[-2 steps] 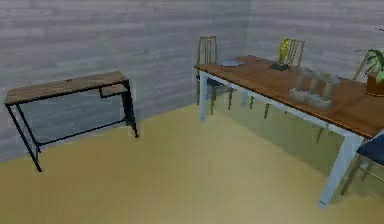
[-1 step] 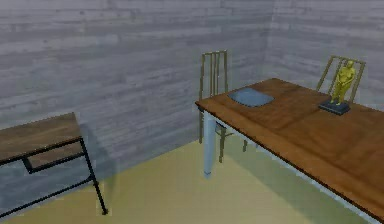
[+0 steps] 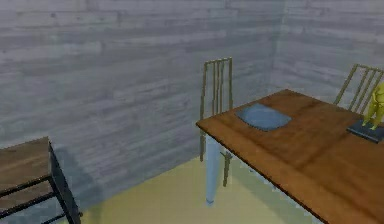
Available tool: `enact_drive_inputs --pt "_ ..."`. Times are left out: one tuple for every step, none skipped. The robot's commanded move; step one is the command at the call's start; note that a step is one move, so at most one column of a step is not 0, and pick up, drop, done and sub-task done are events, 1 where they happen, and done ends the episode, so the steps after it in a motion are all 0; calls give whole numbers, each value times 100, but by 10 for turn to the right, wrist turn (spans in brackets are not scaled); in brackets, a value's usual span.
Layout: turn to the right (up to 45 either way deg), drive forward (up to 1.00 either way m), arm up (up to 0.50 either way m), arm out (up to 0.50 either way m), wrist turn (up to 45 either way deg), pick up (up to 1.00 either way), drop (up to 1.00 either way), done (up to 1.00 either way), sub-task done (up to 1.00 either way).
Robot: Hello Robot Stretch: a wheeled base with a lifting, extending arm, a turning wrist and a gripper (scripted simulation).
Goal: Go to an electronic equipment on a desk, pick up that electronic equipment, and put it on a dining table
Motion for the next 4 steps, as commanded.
enact_drive_inputs --pt "-450 0 0 0 0 0 0 0 0" --pt "-210 0 0 0 0 0 0 0 0" --pt "450 0 0 0 0 0 0 0 0" --pt "150 0 0 0 0 0 0 0 0"
